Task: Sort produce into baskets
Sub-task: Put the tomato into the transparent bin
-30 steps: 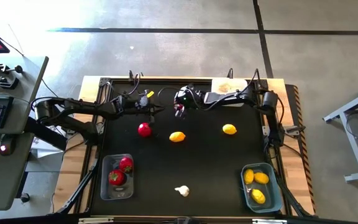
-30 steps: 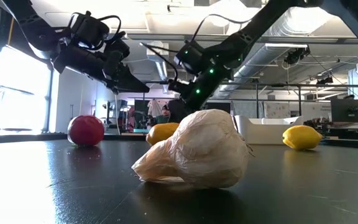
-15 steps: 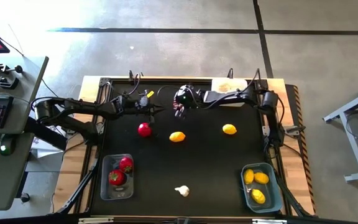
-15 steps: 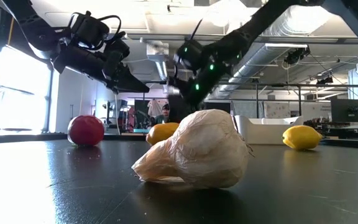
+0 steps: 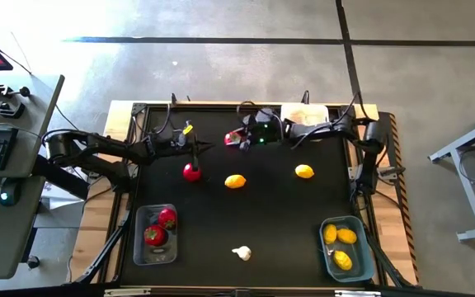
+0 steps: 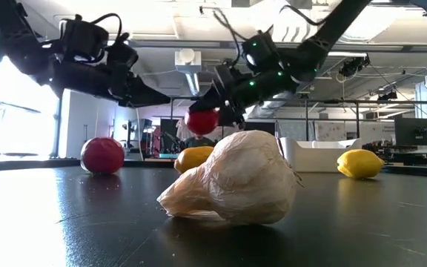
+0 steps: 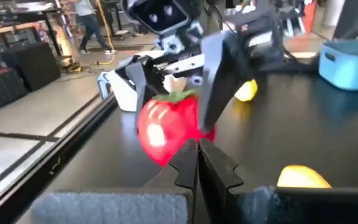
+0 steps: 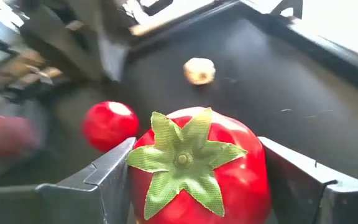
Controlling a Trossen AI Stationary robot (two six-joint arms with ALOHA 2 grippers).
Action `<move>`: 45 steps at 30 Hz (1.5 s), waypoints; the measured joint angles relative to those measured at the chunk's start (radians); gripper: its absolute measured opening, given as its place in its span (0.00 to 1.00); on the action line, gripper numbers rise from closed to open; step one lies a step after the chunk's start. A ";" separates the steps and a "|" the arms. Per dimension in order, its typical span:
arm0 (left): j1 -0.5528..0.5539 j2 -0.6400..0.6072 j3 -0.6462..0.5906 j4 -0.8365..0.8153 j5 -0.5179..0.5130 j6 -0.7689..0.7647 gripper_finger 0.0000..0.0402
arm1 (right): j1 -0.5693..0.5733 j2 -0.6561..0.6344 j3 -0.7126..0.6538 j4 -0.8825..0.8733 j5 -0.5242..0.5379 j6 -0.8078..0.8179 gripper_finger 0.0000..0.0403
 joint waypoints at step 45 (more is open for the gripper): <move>-0.035 -0.583 -0.010 -0.086 0.322 -0.106 0.00 | 0.602 0.620 1.053 -0.307 0.191 -0.099 0.67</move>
